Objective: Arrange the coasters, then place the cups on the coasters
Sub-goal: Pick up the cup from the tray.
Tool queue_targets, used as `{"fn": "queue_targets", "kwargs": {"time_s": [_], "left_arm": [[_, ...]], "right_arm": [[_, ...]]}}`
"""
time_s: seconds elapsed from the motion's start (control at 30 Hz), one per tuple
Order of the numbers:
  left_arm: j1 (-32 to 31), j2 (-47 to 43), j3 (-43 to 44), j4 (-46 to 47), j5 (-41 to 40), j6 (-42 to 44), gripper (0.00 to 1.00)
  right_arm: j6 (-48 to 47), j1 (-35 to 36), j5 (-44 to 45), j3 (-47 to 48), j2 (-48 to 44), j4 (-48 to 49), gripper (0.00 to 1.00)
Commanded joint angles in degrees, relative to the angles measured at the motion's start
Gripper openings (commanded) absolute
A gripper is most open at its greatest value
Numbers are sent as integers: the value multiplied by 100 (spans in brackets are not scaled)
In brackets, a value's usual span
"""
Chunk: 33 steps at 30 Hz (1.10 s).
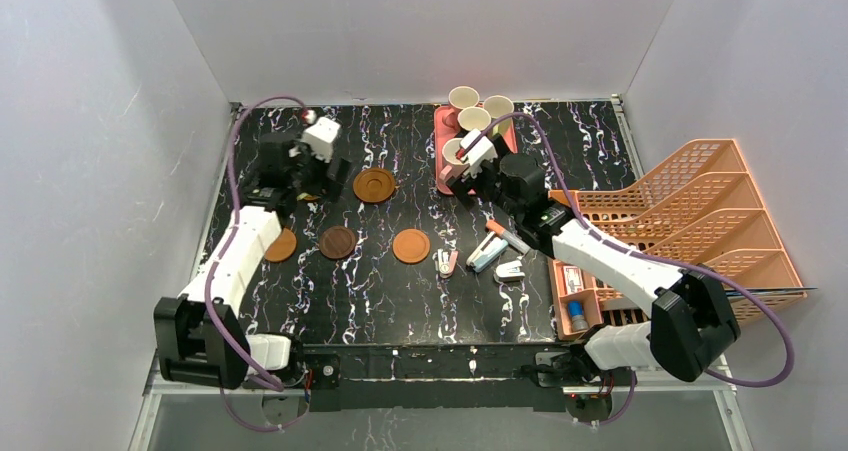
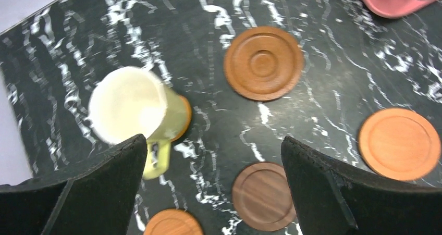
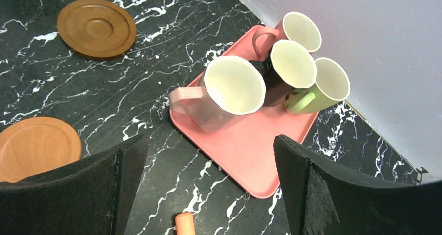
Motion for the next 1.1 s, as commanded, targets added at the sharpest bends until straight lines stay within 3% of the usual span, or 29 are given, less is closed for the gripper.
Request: {"fn": "queue_targets", "kwargs": {"time_s": [0.0,0.23,0.47,0.73,1.07], "left_arm": [[-907,277,437,-353,-677,318,98],[-2104,1049,1248,-667,-880,408,98],[-2916,1942,1993,-581,-741,-165,98],[-3308,2838,2482,-283,-905,-466,98],[-3442,3905,3262,-11,-1059,-514,97]], "right_arm": [[128,-149,69,164,60,196,98],[335,-548,-89,250,186,2,98],[644,-1186,-81,228,246,27,98],[848,-1960,-576,206,202,-85,98],[867,-2255,-989,134,209,-77,98]]}}
